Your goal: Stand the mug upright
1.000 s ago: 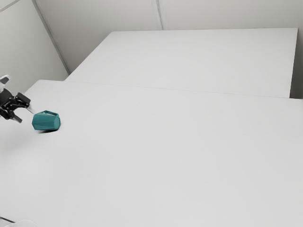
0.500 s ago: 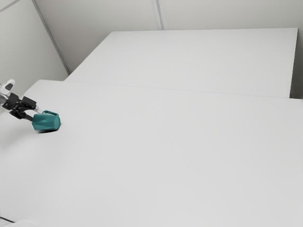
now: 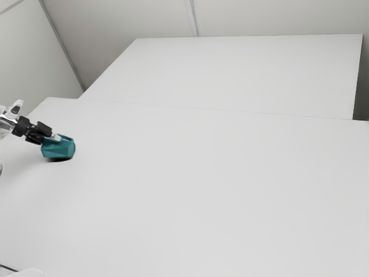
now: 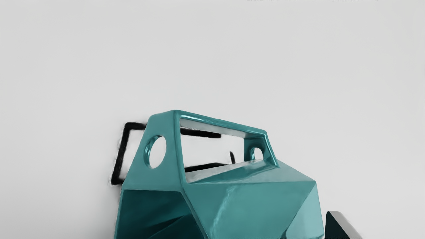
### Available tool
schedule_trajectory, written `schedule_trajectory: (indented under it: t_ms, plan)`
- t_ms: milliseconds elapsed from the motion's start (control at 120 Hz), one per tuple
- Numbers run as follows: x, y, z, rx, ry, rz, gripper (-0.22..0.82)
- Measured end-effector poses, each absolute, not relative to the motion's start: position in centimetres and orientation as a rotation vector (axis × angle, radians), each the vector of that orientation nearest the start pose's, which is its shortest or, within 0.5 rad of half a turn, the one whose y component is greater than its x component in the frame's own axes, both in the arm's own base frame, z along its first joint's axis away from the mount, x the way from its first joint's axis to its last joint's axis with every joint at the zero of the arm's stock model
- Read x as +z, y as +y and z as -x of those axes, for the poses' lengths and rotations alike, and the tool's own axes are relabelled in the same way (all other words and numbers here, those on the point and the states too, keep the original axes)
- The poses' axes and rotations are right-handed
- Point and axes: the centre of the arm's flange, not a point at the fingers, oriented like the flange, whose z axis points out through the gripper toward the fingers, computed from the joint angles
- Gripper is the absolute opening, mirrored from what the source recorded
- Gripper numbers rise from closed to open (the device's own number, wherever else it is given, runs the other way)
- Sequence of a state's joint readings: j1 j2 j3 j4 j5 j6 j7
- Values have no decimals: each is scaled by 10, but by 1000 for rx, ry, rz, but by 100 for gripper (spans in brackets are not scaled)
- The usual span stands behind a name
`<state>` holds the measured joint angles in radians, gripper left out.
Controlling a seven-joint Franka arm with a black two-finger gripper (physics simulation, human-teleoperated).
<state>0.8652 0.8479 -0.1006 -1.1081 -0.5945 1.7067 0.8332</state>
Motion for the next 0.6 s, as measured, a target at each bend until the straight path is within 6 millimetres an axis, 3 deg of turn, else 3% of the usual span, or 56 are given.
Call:
schedule_trajectory:
  t_ms: [150, 375, 508, 600]
  plan:
    - [324, 484, -568, 423, 92, -2493, 1]
    - [336, 452, -591, 410, 22, -2501, -12]
    - [349, 417, -602, 370, -15, -2522, -13]
    - [367, 374, -608, 318, -61, -2584, -13]
